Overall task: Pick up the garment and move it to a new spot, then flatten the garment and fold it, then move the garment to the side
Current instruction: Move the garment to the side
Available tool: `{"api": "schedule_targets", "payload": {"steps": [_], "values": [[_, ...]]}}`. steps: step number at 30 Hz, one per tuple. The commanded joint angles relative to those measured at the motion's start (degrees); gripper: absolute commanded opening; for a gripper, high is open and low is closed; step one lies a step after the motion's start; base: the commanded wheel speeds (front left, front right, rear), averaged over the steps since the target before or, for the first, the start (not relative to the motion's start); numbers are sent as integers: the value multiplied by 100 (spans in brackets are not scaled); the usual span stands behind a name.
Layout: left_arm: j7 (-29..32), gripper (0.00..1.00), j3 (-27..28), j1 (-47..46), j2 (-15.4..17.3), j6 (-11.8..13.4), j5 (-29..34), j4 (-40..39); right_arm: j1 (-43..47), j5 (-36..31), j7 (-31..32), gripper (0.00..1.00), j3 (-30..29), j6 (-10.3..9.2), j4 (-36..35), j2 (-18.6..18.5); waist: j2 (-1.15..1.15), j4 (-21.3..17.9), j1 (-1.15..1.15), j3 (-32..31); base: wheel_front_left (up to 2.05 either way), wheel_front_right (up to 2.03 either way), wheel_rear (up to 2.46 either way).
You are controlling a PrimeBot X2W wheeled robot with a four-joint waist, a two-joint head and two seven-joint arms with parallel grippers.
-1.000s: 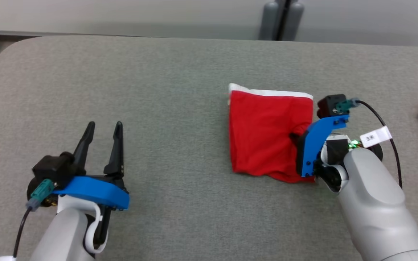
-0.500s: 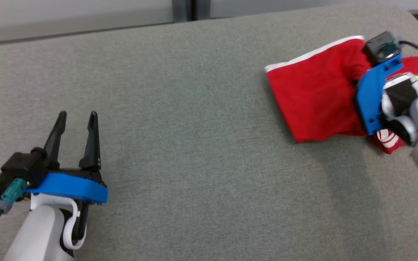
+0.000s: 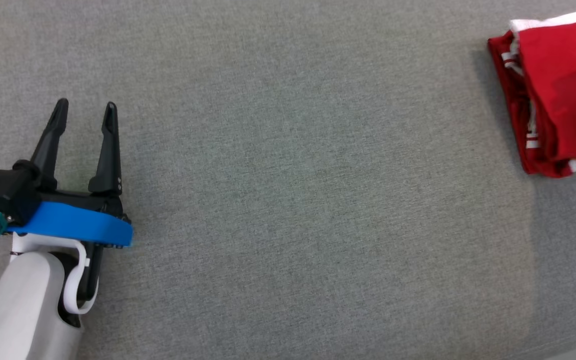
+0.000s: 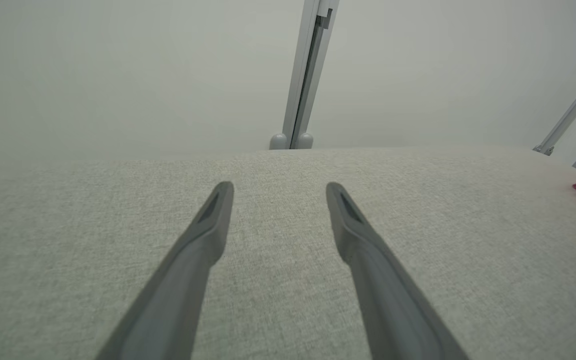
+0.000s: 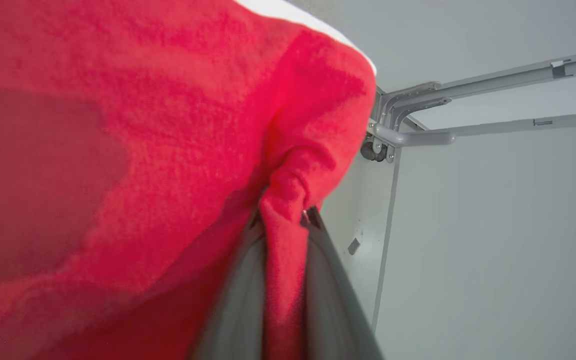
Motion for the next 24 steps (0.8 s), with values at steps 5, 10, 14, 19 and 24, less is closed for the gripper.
{"api": "schedule_targets", "payload": {"steps": [5,10,14,19,24], "values": [[130,100,-13,-153,116,51,56,-196,-179,-305,-786,20,-264,-1,733,190,0,56,0,178,0,0,0],[153,100,-59,-142,109,58,38,-190,-243,-632,-1271,100,-601,-1,1319,495,0,76,0,116,0,0,0],[51,100,-94,-12,14,42,-31,-32,-168,-858,-1679,100,-943,-1,1592,760,0,117,0,-127,0,0,0],[-178,100,-162,230,-198,3,-173,326,220,-809,-2346,100,-1554,0,1574,1321,0,251,0,-716,0,0,0],[-401,100,-170,578,-394,28,-261,658,954,-693,-3208,100,-1934,0,1021,1978,0,433,0,-1321,0,0,0]]}}
